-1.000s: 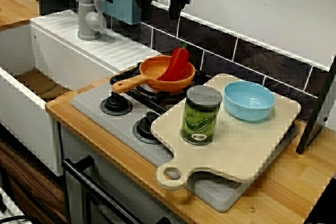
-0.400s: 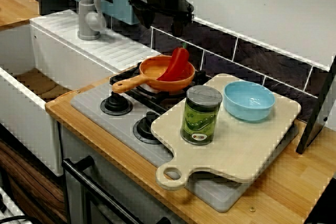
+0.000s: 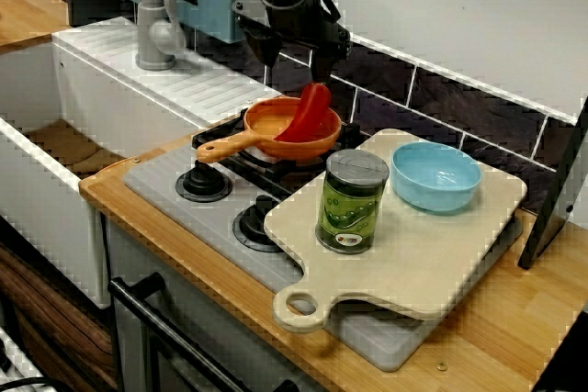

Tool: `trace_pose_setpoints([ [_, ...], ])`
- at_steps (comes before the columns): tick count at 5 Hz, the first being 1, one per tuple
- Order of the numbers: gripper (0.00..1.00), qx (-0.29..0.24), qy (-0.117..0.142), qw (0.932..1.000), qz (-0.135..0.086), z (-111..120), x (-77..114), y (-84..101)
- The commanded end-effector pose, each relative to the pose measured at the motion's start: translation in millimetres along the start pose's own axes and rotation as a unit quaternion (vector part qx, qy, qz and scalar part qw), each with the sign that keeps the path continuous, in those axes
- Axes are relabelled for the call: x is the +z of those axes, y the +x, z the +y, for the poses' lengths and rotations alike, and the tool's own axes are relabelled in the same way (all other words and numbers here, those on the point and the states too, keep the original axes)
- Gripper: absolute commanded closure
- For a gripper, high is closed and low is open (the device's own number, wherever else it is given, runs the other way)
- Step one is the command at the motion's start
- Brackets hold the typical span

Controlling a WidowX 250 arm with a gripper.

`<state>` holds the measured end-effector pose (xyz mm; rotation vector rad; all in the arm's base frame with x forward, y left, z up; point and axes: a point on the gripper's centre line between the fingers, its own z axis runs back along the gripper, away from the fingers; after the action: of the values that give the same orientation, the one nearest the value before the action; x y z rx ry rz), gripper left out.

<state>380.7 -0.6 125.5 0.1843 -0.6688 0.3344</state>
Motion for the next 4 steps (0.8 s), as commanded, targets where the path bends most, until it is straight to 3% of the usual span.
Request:
trace_pose_setpoints([
  [1,0.0,-0.005,-0.003,0.9998,-0.018,-8.8,-10.4,6.5],
  [4,0.0,0.013,0.011,0.9997,-0.017,-4.2,-20.7,2.0],
])
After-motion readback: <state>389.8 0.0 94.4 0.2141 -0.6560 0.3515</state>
